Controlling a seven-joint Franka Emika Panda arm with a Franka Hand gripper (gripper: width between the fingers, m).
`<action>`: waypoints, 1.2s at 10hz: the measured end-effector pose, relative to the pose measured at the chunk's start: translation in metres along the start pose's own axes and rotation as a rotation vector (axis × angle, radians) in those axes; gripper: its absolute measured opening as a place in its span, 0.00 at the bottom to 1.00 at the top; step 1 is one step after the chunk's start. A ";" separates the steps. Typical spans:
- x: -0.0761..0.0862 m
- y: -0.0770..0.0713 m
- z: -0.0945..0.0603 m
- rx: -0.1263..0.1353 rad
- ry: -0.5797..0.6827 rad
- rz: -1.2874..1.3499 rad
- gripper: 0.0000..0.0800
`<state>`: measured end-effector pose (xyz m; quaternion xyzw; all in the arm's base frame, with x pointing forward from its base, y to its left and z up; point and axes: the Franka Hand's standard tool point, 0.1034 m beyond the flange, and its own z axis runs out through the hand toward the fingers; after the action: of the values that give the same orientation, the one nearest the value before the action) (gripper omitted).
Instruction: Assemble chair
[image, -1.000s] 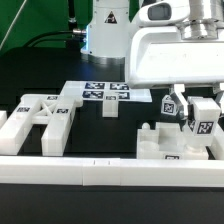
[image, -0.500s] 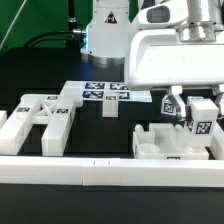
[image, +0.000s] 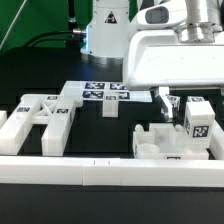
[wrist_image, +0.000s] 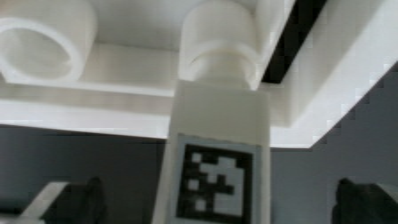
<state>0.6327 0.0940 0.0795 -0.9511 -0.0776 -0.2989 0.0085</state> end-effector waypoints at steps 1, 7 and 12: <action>0.003 0.004 -0.002 -0.002 -0.007 -0.004 0.81; 0.019 0.022 -0.018 -0.003 -0.060 0.000 0.81; 0.012 0.011 -0.013 0.052 -0.344 0.026 0.81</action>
Offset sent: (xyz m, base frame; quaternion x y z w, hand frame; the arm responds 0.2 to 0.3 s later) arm 0.0032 -0.0125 0.0234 0.0258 -0.0405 0.0154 0.9987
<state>0.6369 0.0844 0.0976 -0.9886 -0.0732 -0.1298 0.0234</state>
